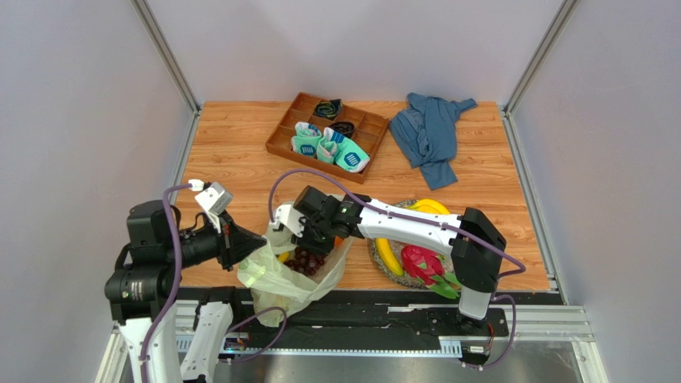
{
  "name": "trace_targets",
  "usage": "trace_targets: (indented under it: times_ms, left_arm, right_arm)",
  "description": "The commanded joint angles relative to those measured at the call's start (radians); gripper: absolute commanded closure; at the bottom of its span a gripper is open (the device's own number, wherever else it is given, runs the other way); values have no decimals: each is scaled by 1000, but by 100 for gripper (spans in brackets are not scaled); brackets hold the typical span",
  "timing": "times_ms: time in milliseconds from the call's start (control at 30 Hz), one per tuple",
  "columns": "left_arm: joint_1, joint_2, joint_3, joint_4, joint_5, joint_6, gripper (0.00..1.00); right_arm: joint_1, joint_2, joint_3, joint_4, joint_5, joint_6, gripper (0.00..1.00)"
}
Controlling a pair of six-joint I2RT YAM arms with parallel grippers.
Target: Take the fake fruits out of the plastic bag
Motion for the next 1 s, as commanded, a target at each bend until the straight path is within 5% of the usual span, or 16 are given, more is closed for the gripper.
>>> trace_targets:
  times_ms: [0,33,67,167,300,400,733,967]
  left_arm:
    - [7,-18,-139,-100,-78,-7,100]
    - [8,-15,-156,-89,-85,-16,100]
    - [8,-12,-178,-80,-92,-23,100]
    - [10,8,-178,-75,-93,-18,100]
    - [8,2,-198,-64,-90,-13,100]
    - [8,-24,-216,-44,-95,-29,100]
    - [14,-21,-221,-37,-93,-29,100]
    - [13,-6,-230,-21,-84,-32,100]
  right_arm:
    - [-83,10,101,83,150,-16,67]
    - [-91,26,109,96,241,-22,61]
    - [-97,58,121,107,281,-27,43]
    - [-123,98,164,139,395,-17,23]
    - [-134,113,186,188,444,-19,22]
    - [-126,110,216,135,322,-40,30]
    - [-108,67,22,58,182,-105,43]
    - [-114,135,2,61,248,-109,25]
